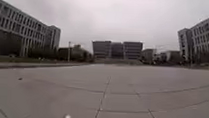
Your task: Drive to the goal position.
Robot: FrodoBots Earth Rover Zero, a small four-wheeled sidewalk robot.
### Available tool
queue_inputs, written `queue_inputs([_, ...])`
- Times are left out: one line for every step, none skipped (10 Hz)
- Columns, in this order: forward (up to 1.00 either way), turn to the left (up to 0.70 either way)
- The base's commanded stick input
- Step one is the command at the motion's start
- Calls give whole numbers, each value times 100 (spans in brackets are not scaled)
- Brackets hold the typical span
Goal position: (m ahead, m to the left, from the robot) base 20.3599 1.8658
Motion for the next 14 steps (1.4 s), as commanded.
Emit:
queue_inputs([70, 0])
queue_inputs([70, 0])
queue_inputs([70, 0])
queue_inputs([70, 0])
queue_inputs([70, 0])
queue_inputs([70, 0])
queue_inputs([70, 0])
queue_inputs([70, 0])
queue_inputs([70, 0])
queue_inputs([70, 0])
queue_inputs([70, 0])
queue_inputs([70, 0])
queue_inputs([70, 0])
queue_inputs([70, 0])
